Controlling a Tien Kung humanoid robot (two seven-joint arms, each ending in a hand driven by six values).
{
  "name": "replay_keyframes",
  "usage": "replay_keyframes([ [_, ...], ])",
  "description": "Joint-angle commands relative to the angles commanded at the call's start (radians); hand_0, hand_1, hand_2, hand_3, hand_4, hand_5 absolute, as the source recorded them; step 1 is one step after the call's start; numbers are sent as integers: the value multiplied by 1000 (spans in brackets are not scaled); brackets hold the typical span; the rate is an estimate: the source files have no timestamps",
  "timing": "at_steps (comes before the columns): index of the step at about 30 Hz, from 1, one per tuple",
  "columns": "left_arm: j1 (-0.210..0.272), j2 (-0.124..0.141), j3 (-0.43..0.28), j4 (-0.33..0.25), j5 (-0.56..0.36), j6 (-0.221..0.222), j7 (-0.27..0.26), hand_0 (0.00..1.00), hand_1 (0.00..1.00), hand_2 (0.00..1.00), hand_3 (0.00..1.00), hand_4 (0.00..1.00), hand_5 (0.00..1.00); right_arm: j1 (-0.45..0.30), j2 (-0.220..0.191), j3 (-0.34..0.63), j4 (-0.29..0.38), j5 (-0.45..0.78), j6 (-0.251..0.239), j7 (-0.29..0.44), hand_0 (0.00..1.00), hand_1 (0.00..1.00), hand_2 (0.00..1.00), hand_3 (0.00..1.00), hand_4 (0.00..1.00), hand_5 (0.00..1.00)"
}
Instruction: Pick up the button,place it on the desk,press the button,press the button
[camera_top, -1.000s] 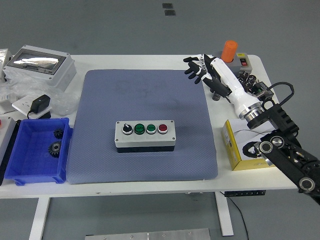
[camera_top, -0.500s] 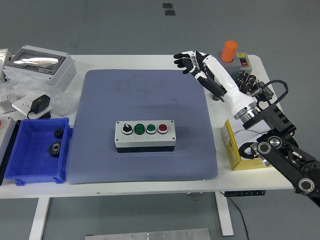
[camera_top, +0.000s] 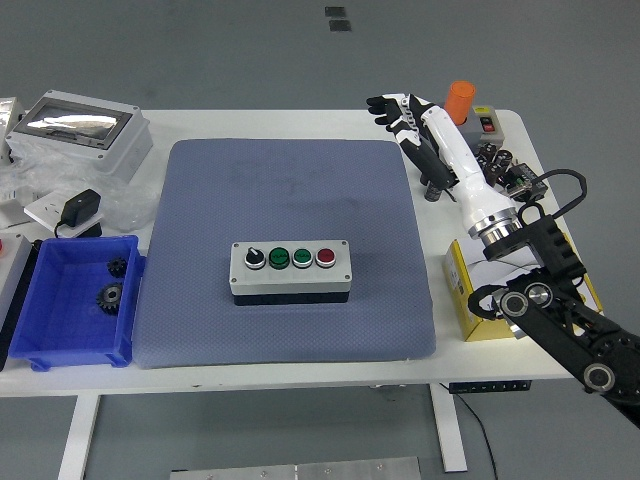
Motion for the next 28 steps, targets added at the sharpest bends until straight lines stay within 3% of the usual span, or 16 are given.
replay_keyframes([
  [1, 0, 0, 0, 0, 0, 0, 0, 673, 628, 618, 750, 970, 780, -2, 1, -1, 0, -10, -10, -4, 699, 712, 744, 753, 440, 320],
  [6, 1, -1, -2, 0, 2, 0, -1, 673, 628, 618, 750, 970, 780, -9, 7, 3, -6, -34, -25, -8, 699, 712, 744, 753, 440, 320],
  [7, 1, -1, -2, 0, 2, 0, -1, 673, 628, 618, 747, 971, 787, -10, 8, 4, -7, -39, -26, -9, 642, 672, 714, 747, 859, 282],
  [12, 4, -2, -1, 0, 0, 1, 1, 673, 628, 618, 747, 971, 787, -18, 10, 7, -8, -47, -24, -9, 642, 672, 714, 747, 859, 282],
  [13, 5, -2, 0, -1, -1, 1, 2, 674, 628, 618, 746, 966, 794, -20, 12, 5, -9, -50, -19, -12, 719, 727, 760, 824, 998, 586],
  [18, 2, -1, 0, -1, -2, 1, 2, 674, 628, 618, 746, 966, 794, -33, 21, -16, -15, -58, -11, -19, 719, 727, 760, 824, 998, 586],
  [19, 1, 0, 0, -1, -2, 1, 2, 674, 628, 618, 746, 965, 799, -36, 22, -20, -16, -60, -13, -19, 810, 798, 815, 896, 998, 788],
  [24, -1, 7, -5, -2, 5, 0, 4, 674, 628, 618, 746, 965, 799, -56, 36, -36, -23, -93, -24, -28, 810, 798, 815, 896, 998, 788],
  [25, -1, 8, -6, -2, 7, 0, 4, 675, 628, 618, 748, 966, 805, -62, 38, -37, -25, -97, -24, -30, 878, 866, 895, 933, 998, 911],
  [28, 0, 11, -10, -1, 13, -1, 3, 675, 628, 618, 748, 966, 805, -78, 42, -31, -28, -96, -24, -28, 878, 866, 895, 933, 998, 911],
])
